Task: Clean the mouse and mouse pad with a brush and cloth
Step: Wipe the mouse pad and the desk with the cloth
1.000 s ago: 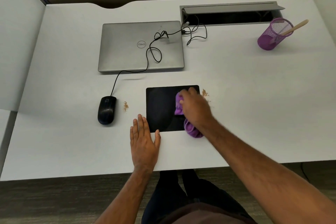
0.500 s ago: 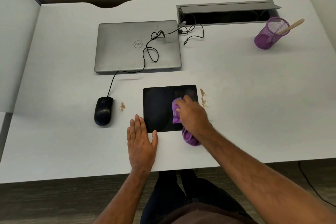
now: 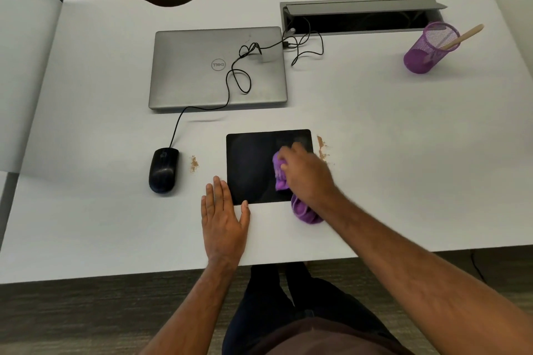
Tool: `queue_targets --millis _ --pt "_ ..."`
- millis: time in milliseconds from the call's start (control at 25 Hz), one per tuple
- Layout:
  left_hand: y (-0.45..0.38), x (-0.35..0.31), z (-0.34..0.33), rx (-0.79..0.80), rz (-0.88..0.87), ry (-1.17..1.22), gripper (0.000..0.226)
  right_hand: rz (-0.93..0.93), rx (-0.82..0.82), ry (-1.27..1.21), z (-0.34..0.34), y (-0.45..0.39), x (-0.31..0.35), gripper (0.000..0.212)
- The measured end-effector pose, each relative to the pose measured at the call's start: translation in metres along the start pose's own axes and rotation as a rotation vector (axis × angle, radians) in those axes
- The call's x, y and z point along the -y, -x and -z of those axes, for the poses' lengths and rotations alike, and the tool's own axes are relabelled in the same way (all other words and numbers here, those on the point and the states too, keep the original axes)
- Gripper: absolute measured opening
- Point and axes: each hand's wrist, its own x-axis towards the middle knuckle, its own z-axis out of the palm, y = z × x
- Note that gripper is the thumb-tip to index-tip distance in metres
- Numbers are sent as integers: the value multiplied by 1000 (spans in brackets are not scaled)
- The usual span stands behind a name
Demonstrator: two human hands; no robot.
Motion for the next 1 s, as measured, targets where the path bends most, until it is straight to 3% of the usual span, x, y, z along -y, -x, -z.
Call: queue_targets --millis 120,320,520,760,840,1000 --pt "-1 0 0 2 4 3 77 63 94 101 -17 27 3 47" --pt "0 0 1 -8 -1 -1 77 -109 -1 127 11 -3 -37 37" --pt "0 0 0 -2 3 0 77 42 84 87 -14 40 -1 47" --pt "0 0 0 -21 3 -10 75 -115 -7 116 3 22 -42 32" --pt "1 0 0 -18 5 -6 76 -67 -53 65 5 26 -32 27" --pt "1 0 -1 -16 2 -9 77 116 63 93 -20 57 -14 35"
